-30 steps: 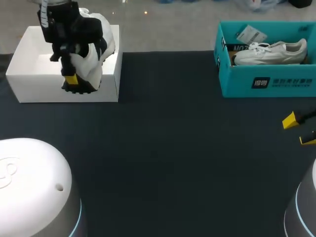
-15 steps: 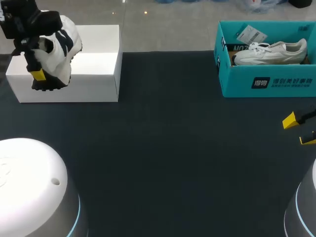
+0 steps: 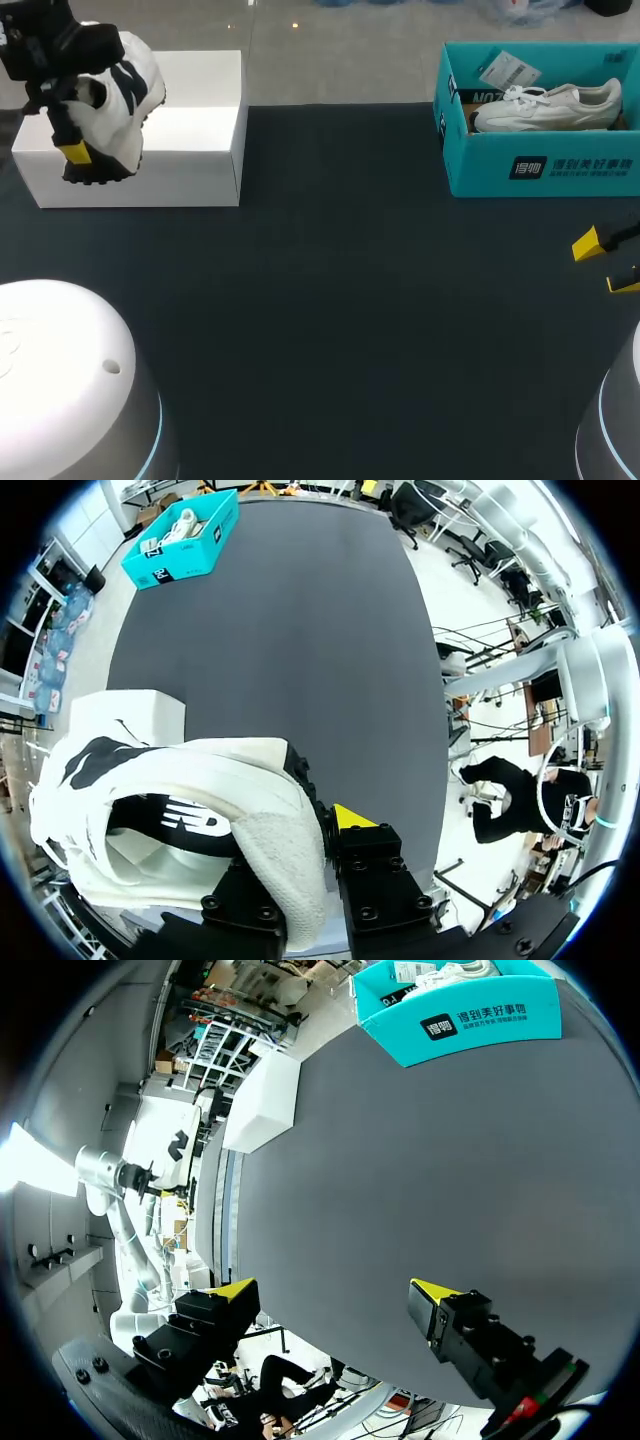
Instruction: Take the shoe out of the shoebox, open the shoe tongue, remove and reinsert the insole, then place the shoe into the shoebox
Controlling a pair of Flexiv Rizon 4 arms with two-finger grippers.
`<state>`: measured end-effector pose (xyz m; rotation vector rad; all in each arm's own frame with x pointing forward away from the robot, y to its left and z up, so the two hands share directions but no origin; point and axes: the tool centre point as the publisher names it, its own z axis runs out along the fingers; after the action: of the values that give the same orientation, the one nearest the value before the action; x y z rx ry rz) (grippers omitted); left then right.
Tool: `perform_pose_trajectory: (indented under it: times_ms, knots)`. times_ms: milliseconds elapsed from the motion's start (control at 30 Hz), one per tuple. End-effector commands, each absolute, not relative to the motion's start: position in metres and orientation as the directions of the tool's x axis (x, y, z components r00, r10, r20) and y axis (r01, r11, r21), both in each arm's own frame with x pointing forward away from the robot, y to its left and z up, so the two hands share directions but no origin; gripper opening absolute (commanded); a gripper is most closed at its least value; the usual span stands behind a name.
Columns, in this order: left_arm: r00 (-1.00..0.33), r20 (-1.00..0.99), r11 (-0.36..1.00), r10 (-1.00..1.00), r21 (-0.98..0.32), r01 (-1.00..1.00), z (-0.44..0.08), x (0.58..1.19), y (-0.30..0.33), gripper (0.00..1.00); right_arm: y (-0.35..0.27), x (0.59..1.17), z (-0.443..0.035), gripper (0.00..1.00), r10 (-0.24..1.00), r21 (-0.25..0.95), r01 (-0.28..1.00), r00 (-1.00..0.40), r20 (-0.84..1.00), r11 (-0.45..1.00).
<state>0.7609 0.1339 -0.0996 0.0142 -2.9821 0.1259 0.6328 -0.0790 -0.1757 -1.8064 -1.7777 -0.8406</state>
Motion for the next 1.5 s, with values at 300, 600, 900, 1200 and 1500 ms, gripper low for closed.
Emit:
perform_pose_trajectory:
  times_ms: [300,600,900,1200,1500]
  knots:
    - [-0.994,0.104,0.997,0.041,-0.07,0.034,-0.103,0.803,0.229,0.0,-0.079,0.623,-0.175,1.0,0.71,0.141,0.984,-0.024,0.703,-0.106]
    - [-0.982,0.145,0.99,0.119,-0.09,0.106,-0.126,0.859,0.301,0.0,-0.079,0.623,-0.175,1.0,0.71,0.141,0.984,-0.024,0.703,-0.106]
    - [-0.972,0.222,0.995,0.076,-0.073,0.061,-0.138,0.899,0.322,0.0,-0.079,0.623,-0.175,1.0,0.71,0.141,0.984,-0.024,0.703,-0.106]
    - [-0.972,0.222,0.995,0.076,-0.073,0.061,-0.138,0.899,0.322,0.0,-0.079,0.623,-0.175,1.0,0.71,0.141,0.984,-0.024,0.703,-0.106]
    - [-0.982,0.174,0.996,0.074,-0.066,0.063,-0.137,0.906,0.324,0.0,-0.079,0.623,-0.175,1.0,0.71,0.141,0.984,-0.024,0.703,-0.106]
